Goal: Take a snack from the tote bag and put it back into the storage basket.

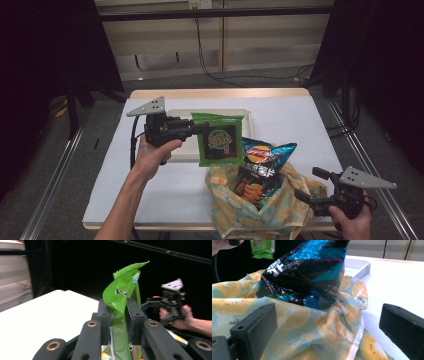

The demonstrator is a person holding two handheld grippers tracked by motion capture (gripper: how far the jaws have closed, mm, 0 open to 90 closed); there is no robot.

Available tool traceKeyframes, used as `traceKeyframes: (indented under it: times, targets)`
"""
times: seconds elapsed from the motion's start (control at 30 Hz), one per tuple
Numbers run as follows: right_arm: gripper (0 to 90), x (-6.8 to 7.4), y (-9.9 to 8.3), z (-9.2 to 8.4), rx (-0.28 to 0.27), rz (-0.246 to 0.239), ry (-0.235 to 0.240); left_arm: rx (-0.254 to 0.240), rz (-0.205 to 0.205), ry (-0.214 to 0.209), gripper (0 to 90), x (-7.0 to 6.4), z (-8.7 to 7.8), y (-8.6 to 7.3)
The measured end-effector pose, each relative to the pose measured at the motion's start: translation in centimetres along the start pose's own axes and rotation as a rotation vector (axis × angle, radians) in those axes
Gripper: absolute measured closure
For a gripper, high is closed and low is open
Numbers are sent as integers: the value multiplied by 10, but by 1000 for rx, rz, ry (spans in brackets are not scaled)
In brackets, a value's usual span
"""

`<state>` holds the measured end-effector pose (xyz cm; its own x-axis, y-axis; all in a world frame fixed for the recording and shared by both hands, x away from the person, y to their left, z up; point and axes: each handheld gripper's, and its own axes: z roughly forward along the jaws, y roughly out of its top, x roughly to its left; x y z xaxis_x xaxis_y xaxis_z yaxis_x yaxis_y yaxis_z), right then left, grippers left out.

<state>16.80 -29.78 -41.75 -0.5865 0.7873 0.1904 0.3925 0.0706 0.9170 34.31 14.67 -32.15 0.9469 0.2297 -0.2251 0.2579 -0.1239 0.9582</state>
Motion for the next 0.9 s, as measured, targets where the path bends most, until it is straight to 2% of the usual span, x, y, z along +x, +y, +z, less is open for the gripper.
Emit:
traceKeyframes:
  times: [0.03,0.1,0.17,0.23,0.33,0.37,0.4,0.53,0.6,0.8,0.9]
  targets:
    - [6,0,0,1,2,8,2,0,0,0,761,0,0,0]
    - [5,1,-1,-1,-1,-3,8,-13,-8,20,761,6,-5,0]
    - [5,1,-1,-2,-7,-4,21,-4,-10,48,760,11,-9,0]
    - [8,2,-1,-3,-8,-1,20,-10,-10,42,760,14,-10,-1]
    - [11,4,-2,-2,-6,-27,27,5,-7,98,759,23,-14,-4]
    - [12,5,-2,-2,-8,-31,26,5,-7,98,760,23,-14,-4]
    - [13,6,-3,-2,-14,-30,25,2,-11,117,760,28,-16,-5]
    - [23,4,-4,-1,-19,-28,25,-5,-18,136,759,34,-19,-8]
    - [24,4,-4,-1,-24,-29,28,-16,-26,126,759,38,-21,-10]
    - [27,2,-4,0,-42,-16,24,24,-36,158,759,54,-25,-18]
    - [24,2,-5,1,-33,-19,35,23,-50,177,759,61,-27,-22]
